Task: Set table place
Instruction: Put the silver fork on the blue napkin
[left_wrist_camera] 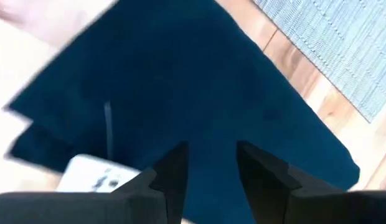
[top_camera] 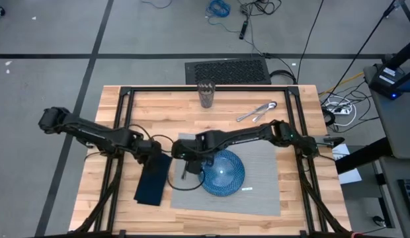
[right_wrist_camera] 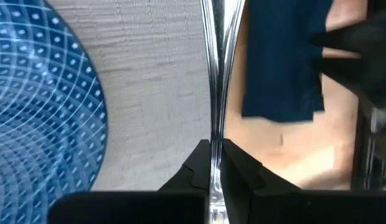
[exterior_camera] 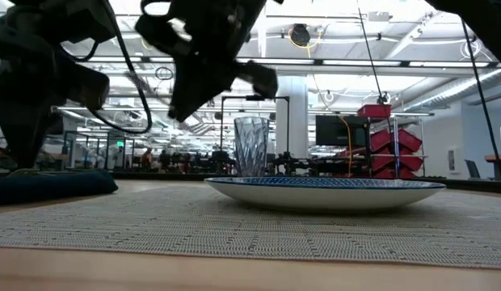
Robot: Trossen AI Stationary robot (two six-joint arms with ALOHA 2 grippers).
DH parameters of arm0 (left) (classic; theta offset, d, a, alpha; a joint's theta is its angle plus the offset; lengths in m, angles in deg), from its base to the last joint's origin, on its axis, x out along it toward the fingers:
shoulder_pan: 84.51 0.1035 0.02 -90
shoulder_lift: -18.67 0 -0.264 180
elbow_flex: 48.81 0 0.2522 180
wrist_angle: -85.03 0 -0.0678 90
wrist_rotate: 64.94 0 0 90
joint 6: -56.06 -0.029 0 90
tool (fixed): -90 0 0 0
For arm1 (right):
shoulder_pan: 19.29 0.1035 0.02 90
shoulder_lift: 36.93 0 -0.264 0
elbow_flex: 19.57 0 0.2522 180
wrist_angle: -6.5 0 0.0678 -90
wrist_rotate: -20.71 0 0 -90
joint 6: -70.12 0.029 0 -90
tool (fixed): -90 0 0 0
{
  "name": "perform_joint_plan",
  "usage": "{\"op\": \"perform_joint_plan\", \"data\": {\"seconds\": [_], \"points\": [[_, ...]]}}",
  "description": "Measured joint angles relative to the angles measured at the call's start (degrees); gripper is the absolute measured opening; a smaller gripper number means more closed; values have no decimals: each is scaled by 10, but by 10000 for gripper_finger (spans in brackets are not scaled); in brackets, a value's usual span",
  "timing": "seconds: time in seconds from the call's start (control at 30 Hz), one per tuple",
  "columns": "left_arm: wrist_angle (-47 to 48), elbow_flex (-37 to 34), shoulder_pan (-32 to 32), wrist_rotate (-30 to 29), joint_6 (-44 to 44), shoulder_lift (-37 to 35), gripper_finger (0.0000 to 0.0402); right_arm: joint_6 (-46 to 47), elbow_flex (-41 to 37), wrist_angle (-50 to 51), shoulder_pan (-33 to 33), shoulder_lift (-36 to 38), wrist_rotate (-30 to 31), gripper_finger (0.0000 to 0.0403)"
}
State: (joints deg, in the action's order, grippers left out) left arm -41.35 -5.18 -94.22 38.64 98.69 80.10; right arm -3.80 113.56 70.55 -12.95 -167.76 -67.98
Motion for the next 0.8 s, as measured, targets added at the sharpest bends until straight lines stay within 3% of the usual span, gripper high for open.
{"op": "perform_joint_plan", "data": {"seconds": [0.4,0.8], "points": [[-172,-20,-15,12,-26,144,120,40,0,75,7,29,4,0],[-208,-18,25,-79,-10,176,120,54,0,111,13,29,3,0]]}}
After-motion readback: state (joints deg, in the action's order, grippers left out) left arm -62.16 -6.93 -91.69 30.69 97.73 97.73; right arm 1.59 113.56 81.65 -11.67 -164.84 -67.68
